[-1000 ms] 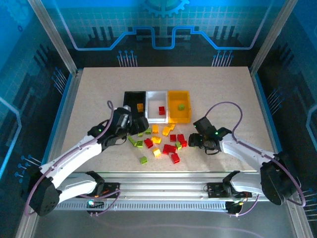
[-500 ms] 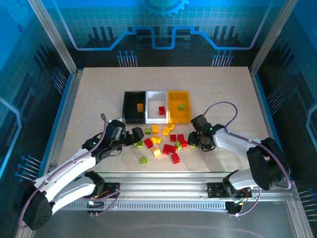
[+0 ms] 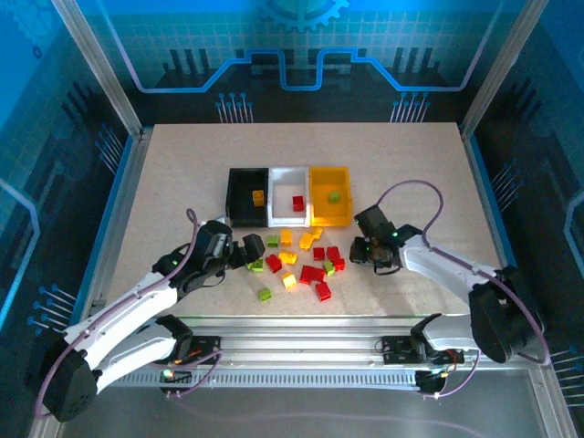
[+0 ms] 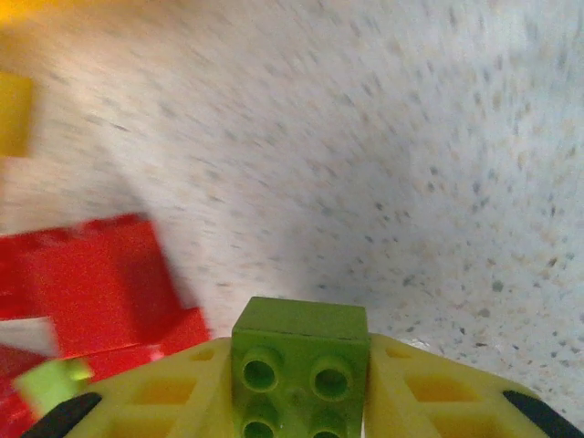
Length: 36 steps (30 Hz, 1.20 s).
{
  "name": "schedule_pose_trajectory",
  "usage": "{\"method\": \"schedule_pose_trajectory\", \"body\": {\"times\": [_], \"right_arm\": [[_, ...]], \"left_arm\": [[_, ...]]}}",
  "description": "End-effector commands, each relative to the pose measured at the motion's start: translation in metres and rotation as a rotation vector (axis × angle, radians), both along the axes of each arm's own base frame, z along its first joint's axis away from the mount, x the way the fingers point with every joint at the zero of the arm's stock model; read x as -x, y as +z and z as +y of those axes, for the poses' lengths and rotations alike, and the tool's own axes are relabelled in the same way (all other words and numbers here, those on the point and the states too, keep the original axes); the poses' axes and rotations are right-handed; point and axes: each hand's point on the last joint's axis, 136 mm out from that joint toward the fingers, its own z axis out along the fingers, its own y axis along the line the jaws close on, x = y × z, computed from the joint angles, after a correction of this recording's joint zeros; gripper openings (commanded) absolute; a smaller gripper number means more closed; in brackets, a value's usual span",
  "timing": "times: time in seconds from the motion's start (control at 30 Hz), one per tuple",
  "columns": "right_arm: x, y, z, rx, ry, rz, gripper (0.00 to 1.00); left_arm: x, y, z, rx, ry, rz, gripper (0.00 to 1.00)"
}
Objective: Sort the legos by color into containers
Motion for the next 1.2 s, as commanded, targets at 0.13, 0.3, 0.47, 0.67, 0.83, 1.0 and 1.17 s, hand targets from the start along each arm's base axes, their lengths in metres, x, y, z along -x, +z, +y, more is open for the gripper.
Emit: {"method": "schedule_pose_trajectory", "body": {"times": [0.13,0.3,0.47,0.67,0.83,1.0,1.17], "right_arm": [[-0.065,0.088,0.035,-0.053,0.101,-0.217,0.39],[-0.120,0.090,0.060,-0.020,0.100,-0.241,0.40],[-0.164,0.064,0.064,0.121,0.082,-0.185,0.42],[-0.184,0.043,0.073,0.163,0.079,-0.131,0.50],[-0.184,0.064,0.077,0.125,0.077,-0.150,0.68],[-0.160,0.103,0.081,0.032,0.088,-0.231,0.72],[-0.114,0.117,0.075,-0.042,0.120,-0.258,0.74]], "left_arm": [[-0.003,0.011,-0.002,-0.006,-0.005,-0.016,0.99],[0.001,0.010,0.000,-0.018,-0.010,0.005,0.99],[0.004,0.010,0.001,-0.022,-0.017,0.023,0.99],[0.007,0.015,0.001,-0.018,-0.031,0.018,0.99],[0.009,0.020,0.002,-0.028,-0.042,0.008,0.99],[0.007,0.031,0.001,-0.040,-0.068,-0.012,0.99],[0.004,0.041,-0.001,-0.055,-0.089,-0.031,0.99]]}}
